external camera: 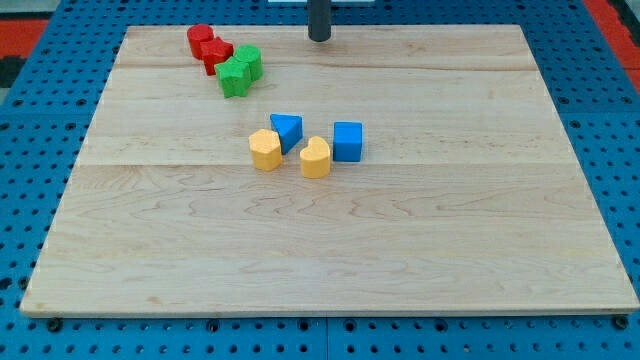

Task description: Push the blue cube along with blue triangle to the center left

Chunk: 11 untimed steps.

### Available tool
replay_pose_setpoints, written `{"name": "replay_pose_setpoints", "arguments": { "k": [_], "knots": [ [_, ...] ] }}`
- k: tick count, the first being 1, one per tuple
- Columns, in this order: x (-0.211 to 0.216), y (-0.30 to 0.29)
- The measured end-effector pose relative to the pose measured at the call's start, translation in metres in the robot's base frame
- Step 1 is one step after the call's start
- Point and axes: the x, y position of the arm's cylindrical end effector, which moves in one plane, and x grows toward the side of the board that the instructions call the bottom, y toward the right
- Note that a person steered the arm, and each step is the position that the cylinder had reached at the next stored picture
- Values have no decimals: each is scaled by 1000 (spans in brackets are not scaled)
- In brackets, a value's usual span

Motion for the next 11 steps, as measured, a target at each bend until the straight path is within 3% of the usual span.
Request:
{"name": "replay_pose_setpoints", "arguments": {
  "k": [3,4,5,6,7,8,11],
  "knots": [
    [0,0],
    [20,12],
    [75,42],
    [125,132],
    [190,154],
    [206,117],
    [197,-25]
  ]
}}
